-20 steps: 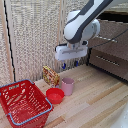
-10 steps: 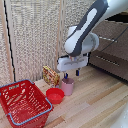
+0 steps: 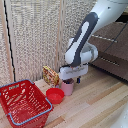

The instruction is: Move your gripper towards the pink mug and hold it gently. Lift the pink mug from the surface. Position it above the basket, lowering it gently until it is placed inside. Release the grip on the pink mug, completing the task.

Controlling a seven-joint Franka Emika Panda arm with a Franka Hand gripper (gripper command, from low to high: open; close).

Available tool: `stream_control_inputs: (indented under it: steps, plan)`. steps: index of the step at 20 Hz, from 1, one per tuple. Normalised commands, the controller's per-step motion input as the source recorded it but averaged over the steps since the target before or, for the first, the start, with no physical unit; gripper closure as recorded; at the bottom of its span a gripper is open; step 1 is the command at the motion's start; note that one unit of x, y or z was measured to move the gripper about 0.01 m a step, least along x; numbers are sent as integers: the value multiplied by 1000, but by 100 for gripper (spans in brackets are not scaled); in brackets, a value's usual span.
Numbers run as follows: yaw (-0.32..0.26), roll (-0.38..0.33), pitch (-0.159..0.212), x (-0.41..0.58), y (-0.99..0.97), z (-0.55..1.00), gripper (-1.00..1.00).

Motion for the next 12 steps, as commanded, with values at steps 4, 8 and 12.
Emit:
stream_control_inputs:
  steps: [4,8,12]
  plan:
    - [0,-3,12,0,1,-15,100]
    - [0,0,0,14,0,-1,100]
    - [0,0,-4,71,0,10,100]
